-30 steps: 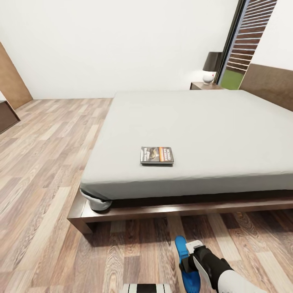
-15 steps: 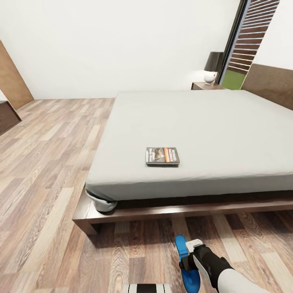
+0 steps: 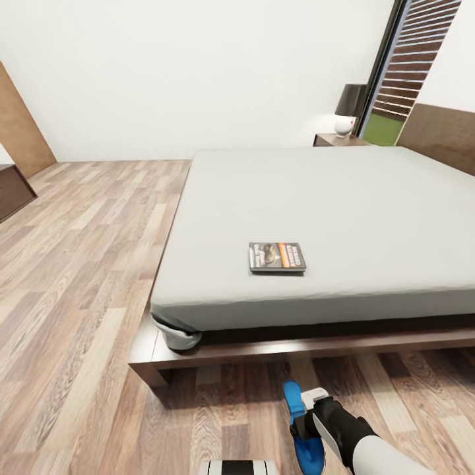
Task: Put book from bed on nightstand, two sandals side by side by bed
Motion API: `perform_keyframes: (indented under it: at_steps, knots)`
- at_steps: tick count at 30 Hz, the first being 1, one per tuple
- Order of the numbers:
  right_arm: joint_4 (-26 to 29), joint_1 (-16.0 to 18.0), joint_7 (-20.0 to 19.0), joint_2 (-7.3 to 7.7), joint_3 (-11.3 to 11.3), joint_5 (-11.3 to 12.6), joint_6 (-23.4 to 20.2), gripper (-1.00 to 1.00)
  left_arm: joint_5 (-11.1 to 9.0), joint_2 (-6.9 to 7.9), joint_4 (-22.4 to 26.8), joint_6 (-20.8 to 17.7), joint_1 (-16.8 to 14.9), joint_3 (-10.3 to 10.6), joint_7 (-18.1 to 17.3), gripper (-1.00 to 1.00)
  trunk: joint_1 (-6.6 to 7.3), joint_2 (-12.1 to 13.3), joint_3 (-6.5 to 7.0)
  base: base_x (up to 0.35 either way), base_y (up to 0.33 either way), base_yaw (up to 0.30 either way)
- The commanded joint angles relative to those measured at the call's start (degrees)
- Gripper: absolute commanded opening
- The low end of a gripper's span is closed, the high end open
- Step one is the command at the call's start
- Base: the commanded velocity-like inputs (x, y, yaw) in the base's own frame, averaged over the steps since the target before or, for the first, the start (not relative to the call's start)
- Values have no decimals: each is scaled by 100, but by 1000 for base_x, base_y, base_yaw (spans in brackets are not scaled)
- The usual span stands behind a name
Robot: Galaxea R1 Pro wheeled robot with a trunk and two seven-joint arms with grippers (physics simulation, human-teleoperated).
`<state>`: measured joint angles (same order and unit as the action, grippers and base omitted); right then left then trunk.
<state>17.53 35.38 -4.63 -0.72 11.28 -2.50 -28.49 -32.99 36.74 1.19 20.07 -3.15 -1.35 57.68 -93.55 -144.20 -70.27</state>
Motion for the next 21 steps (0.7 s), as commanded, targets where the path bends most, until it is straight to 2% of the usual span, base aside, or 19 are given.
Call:
perform_keyframes:
  at_steps: [1, 6, 19, 21]
  knots:
    - [11, 2, -20, 3, 19, -23, -33, -100, 4, 0, 4, 10, -1, -6, 5, -100, 0, -2, -4, 169, 135, 0]
    - [12, 3, -20, 2, 22, -23, -33, -100, 4, 0, 4, 19, -1, -6, 6, -100, 0, -2, -4, 110, 67, 0]
    - [13, 4, -20, 10, 23, -23, -29, -100, 3, -9, 4, 23, -1, -6, 40, -100, 0, -2, -4, 10, 6, 0]
    - [13, 4, -20, 13, 23, -23, -27, -100, 3, -9, 4, 23, -1, -6, 41, -100, -6, -4, -49, 0, 0, 0]
